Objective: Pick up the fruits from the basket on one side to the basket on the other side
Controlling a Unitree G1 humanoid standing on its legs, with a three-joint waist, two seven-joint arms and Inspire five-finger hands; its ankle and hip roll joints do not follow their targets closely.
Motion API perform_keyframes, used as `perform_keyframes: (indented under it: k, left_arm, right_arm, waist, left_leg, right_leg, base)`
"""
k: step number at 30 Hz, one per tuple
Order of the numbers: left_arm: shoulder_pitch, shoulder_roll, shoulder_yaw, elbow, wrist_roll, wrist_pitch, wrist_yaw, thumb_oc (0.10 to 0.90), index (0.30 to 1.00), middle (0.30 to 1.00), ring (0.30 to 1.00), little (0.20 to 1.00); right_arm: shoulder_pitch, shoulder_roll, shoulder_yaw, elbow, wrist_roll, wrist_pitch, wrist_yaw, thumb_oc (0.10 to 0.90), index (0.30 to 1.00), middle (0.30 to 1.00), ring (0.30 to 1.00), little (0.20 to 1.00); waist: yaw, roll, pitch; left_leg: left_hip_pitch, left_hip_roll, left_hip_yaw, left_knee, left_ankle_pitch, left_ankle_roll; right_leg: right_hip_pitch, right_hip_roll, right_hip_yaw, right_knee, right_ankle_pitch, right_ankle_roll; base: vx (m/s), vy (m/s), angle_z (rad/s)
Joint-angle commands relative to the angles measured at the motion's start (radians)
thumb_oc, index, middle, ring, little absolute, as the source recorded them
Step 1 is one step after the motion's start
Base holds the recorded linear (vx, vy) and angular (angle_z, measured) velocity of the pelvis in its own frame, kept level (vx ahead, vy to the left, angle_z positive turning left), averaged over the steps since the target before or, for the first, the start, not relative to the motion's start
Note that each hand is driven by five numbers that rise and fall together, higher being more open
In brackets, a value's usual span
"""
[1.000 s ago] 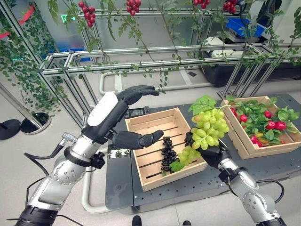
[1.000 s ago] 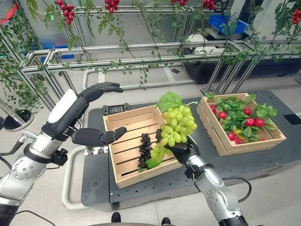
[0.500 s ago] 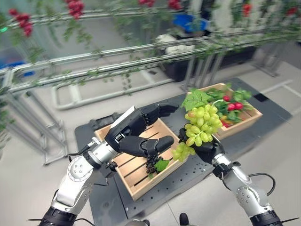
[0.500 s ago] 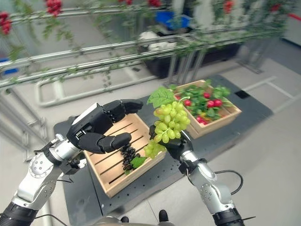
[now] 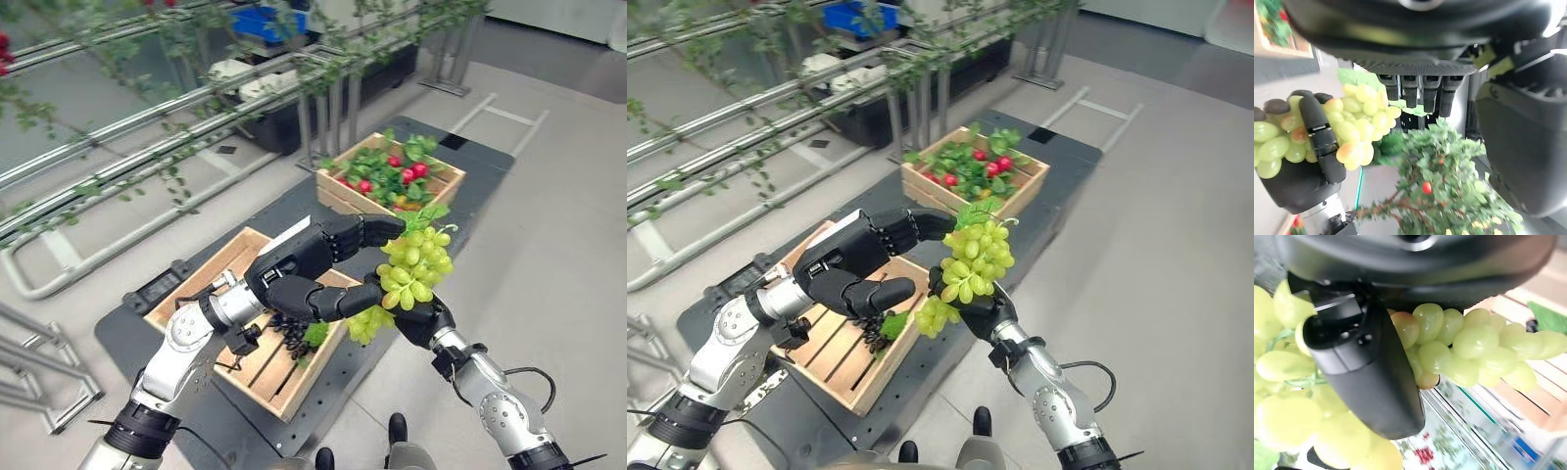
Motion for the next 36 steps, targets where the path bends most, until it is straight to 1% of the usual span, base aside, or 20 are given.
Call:
perform_keyframes:
  k: [1, 2, 3, 5, 7, 8, 10, 11, 12, 13, 14, 16, 18, 23, 25, 27, 28, 30, 32, 36]
  left_arm:
    - [-0.056, -0.069, 0.034, -0.095, -0.1, -0.058, 0.007, 0.8, 0.9, 0.9, 0.9, 0.9]
    - [-0.055, -0.066, 0.032, -0.089, -0.091, -0.059, 0.018, 0.8, 0.9, 0.9, 0.9, 0.9]
    - [-0.055, -0.066, 0.032, -0.089, -0.091, -0.059, 0.018, 0.8, 0.9, 0.9, 0.9, 0.9]
    - [-0.049, -0.037, 0.032, -0.082, -0.099, -0.062, 0.018, 0.8, 0.9, 0.9, 0.9, 0.9]
    - [-0.045, -0.028, 0.036, -0.084, -0.102, -0.06, 0.017, 0.8, 0.9, 0.9, 0.9, 0.9]
    - [-0.026, -0.014, 0.048, -0.092, -0.109, -0.066, 0.012, 0.8, 0.9, 0.9, 0.9, 0.9]
    - [-0.01, -0.01, 0.056, -0.1, -0.12, -0.067, -0.004, 0.8, 0.9, 0.9, 0.9, 0.9]
    - [0.011, 0.001, 0.063, -0.114, -0.12, -0.074, 0.006, 0.8, 0.9, 0.9, 0.9, 0.9]
    - [0.015, 0.003, 0.064, -0.117, -0.125, -0.075, 0.003, 0.8, 0.9, 0.9, 0.9, 0.9]
    - [0.025, 0.003, 0.07, -0.125, -0.132, -0.078, 0.019, 0.8, 0.9, 0.9, 0.9, 0.9]
    - [0.026, 0.002, 0.071, -0.127, -0.134, -0.078, 0.018, 0.8, 0.9, 0.9, 0.9, 0.9]
    - [0.033, -0.008, 0.078, -0.131, -0.133, -0.082, 0.028, 0.8, 0.9, 0.9, 0.9, 0.9]
    - [0.017, -0.024, 0.06, -0.122, -0.143, -0.086, 0.049, 0.8, 0.9, 0.9, 0.9, 0.9]
    - [-0.03, -0.083, 0.031, -0.102, -0.119, -0.081, 0.058, 0.8, 0.9, 0.9, 0.9, 0.9]
    - [-0.039, -0.111, 0.019, -0.092, -0.114, -0.073, 0.062, 0.8, 0.9, 0.9, 0.9, 0.9]
    - [-0.039, -0.12, 0.012, -0.086, -0.132, -0.071, 0.062, 0.8, 0.9, 0.9, 0.9, 0.9]
    - [-0.032, -0.137, 0.011, -0.08, -0.125, -0.076, 0.061, 0.8, 0.9, 0.9, 0.9, 0.9]
    - [-0.028, -0.151, 0.001, -0.074, -0.122, -0.084, 0.063, 0.8, 0.9, 0.9, 0.9, 0.9]
    - [-0.022, -0.166, -0.001, -0.075, -0.121, -0.082, 0.064, 0.8, 0.9, 0.9, 0.9, 0.9]
    - [0.001, -0.174, 0.016, -0.092, -0.11, -0.083, 0.121, 0.8, 0.9, 0.9, 0.9, 0.9]
  right_arm:
    - [-0.136, 0.015, -0.032, -0.103, 0.066, -0.13, 0.08, 0.4, 0.3, 0.3, 0.3, 0.3]
    - [-0.142, 0.02, -0.025, -0.096, 0.07, -0.128, 0.092, 0.4, 0.3, 0.3, 0.3, 0.3]
    - [-0.142, 0.02, -0.026, -0.096, 0.07, -0.128, 0.092, 0.4, 0.3, 0.3, 0.3, 0.3]
    - [-0.145, 0.021, -0.014, -0.102, 0.067, -0.134, 0.09, 0.4, 0.3, 0.3, 0.3, 0.3]
    - [-0.142, 0.023, -0.01, -0.106, 0.062, -0.135, 0.088, 0.4, 0.3, 0.3, 0.3, 0.3]
    - [-0.131, 0.029, -0.007, -0.119, 0.05, -0.136, 0.091, 0.4, 0.3, 0.3, 0.3, 0.3]
    - [-0.126, 0.031, -0.004, -0.13, 0.044, -0.142, 0.086, 0.4, 0.3, 0.3, 0.3, 0.3]
    - [-0.118, 0.035, 0.002, -0.142, 0.041, -0.142, 0.094, 0.4, 0.3, 0.3, 0.3, 0.3]
    - [-0.117, 0.036, 0.003, -0.145, 0.039, -0.147, 0.089, 0.4, 0.3, 0.3, 0.3, 0.3]
    - [-0.119, 0.036, 0.009, -0.153, 0.036, -0.145, 0.092, 0.4, 0.3, 0.3, 0.3, 0.3]
    - [-0.12, 0.036, 0.01, -0.154, 0.034, -0.149, 0.089, 0.4, 0.3, 0.3, 0.3, 0.3]
    - [-0.132, 0.031, 0.014, -0.154, 0.035, -0.149, 0.087, 0.4, 0.3, 0.3, 0.3, 0.3]
    - [-0.142, 0.026, 0.015, -0.163, 0.023, -0.157, 0.075, 0.4, 0.3, 0.3, 0.3, 0.3]
    - [-0.141, 0.015, -0.018, -0.175, 0.008, -0.179, 0.074, 0.4, 0.3, 0.3, 0.3, 0.3]
    - [-0.131, 0.008, -0.045, -0.182, 0.021, -0.189, 0.064, 0.4, 0.3, 0.3, 0.3, 0.3]
    - [-0.114, 0.008, -0.057, -0.188, 0.025, -0.197, 0.059, 0.4, 0.3, 0.3, 0.3, 0.3]
    - [-0.096, 0.007, -0.067, -0.192, 0.032, -0.204, 0.056, 0.4, 0.3, 0.3, 0.3, 0.3]
    - [-0.08, 0.014, -0.073, -0.189, 0.041, -0.21, 0.056, 0.4, 0.3, 0.3, 0.3, 0.3]
    - [-0.069, 0.016, -0.08, -0.183, 0.047, -0.216, 0.053, 0.4, 0.3, 0.3, 0.3, 0.3]
    - [-0.06, 0.016, -0.085, -0.168, 0.069, -0.192, 0.077, 0.4, 0.3, 0.3, 0.3, 0.3]
  waist:
    - [0.06, 0.076, -0.075]
    - [0.07, 0.077, -0.075]
    - [0.071, 0.077, -0.076]
    - [0.095, 0.074, -0.092]
    - [0.102, 0.073, -0.102]
    - [0.114, 0.067, -0.107]
    - [0.122, 0.063, -0.109]
    - [0.126, 0.056, -0.112]
    - [0.127, 0.055, -0.111]
    - [0.128, 0.053, -0.114]
    - [0.128, 0.053, -0.115]
    - [0.126, 0.049, -0.118]
    - [0.103, 0.044, -0.117]
    - [0.06, 0.032, -0.118]
    - [0.038, 0.028, -0.117]
    - [0.028, 0.026, -0.114]
    - [0.01, 0.024, -0.109]
    - [-0.001, 0.022, -0.106]
    - [0.0, 0.02, -0.105]
    - [0.037, 0.023, -0.113]
  left_leg:
    - [0.067, 0.037, -0.073, -0.135, -0.017, -0.066]
    - [0.071, 0.044, -0.058, -0.15, -0.009, -0.067]
    - [0.068, 0.045, -0.057, -0.15, -0.008, -0.067]
    - [0.063, 0.065, -0.016, -0.166, 0.006, -0.08]
    - [0.057, 0.074, 0.004, -0.17, 0.01, -0.084]
    - [0.055, 0.082, 0.037, -0.17, 0.012, -0.087]
    - [0.053, 0.09, 0.062, -0.17, 0.014, -0.09]
    - [0.057, 0.1, 0.099, -0.17, 0.007, -0.106]
    - [0.058, 0.102, 0.106, -0.17, 0.008, -0.108]
    - [0.049, 0.128, 0.154, -0.17, 0.024, -0.131]
    - [0.049, 0.131, 0.159, -0.17, 0.026, -0.133]
    - [0.036, 0.167, 0.218, -0.17, 0.048, -0.16]
    - [0.015, 0.21, 0.237, -0.17, 0.075, -0.185]
    - [-0.029, 0.281, 0.26, -0.17, 0.118, -0.231]
    - [-0.043, 0.312, 0.255, -0.17, 0.14, -0.252]
    - [-0.054, 0.327, 0.245, -0.17, 0.152, -0.261]
    - [-0.054, 0.347, 0.246, -0.17, 0.167, -0.268]
    - [-0.055, 0.35, 0.231, -0.17, 0.167, -0.269]
    - [-0.064, 0.338, 0.205, -0.17, 0.178, -0.254]
    - [-0.062, 0.238, -0.07, -0.17, 0.141, -0.225]
  right_leg:
    - [0.042, -0.014, -0.141, 0.259, -0.101, -0.029]
    - [0.064, -0.027, -0.171, 0.288, -0.119, -0.029]
    - [0.063, -0.026, -0.171, 0.286, -0.116, -0.03]
    - [0.143, -0.048, -0.239, 0.275, -0.156, -0.032]
    - [0.163, -0.058, -0.263, 0.271, -0.159, -0.03]
    - [0.206, -0.078, -0.295, 0.251, -0.167, -0.026]
    - [0.235, -0.086, -0.324, 0.225, -0.171, -0.023]
    - [0.283, -0.092, -0.342, 0.159, -0.192, -0.012]
    - [0.289, -0.091, -0.344, 0.147, -0.191, -0.012]
    - [0.326, -0.067, -0.368, 0.03, -0.207, -0.015]
    - [0.329, -0.065, -0.371, 0.02, -0.208, -0.015]
    - [0.35, -0.043, -0.401, -0.07, -0.19, -0.008]
    - [0.339, -0.004, -0.372, -0.118, -0.175, -0.018]
    - [0.296, 0.043, -0.342, -0.125, -0.181, -0.049]
    - [0.283, 0.073, -0.318, -0.125, -0.181, -0.066]
    - [0.276, 0.09, -0.301, -0.125, -0.182, -0.076]
    - [0.266, 0.107, -0.283, -0.125, -0.179, -0.084]
    - [0.258, 0.122, -0.262, -0.125, -0.18, -0.092]
    - [0.241, 0.13, -0.244, -0.125, -0.168, -0.102]
    - [0.222, 0.154, -0.121, -0.125, -0.172, -0.109]
  base:
    - [-0.1, -0.094, -0.72]
    - [-0.08, -0.084, -0.73]
    - [-0.06, -0.096, -0.54]
    - [-0.1, -0.197, -0.45]
    - [-0.1, -0.188, -0.55]
    - [-0.11, -0.22, -0.76]
    - [-0.11, -0.256, -0.95]
    - [-0.07, -0.25, -0.98]
    - [-0.15, -0.415, -1.64]
    - [-0.13, -0.271, -1.53]
    - [-0.19, -0.386, -1.57]
    - [-0.18, -0.338, -1.14]
    - [-0.22, -0.436, -0.94]
    - [-0.21, -0.331, -0.47]
    - [-0.18, -0.33, -0.64]
    - [-0.15, -0.272, -0.52]
    - [-0.15, -0.25, -0.23]
    - [-0.14, -0.197, -0.35]
    - [-0.12, -0.122, -0.48]
    - [-0.01, -0.03, -0.72]
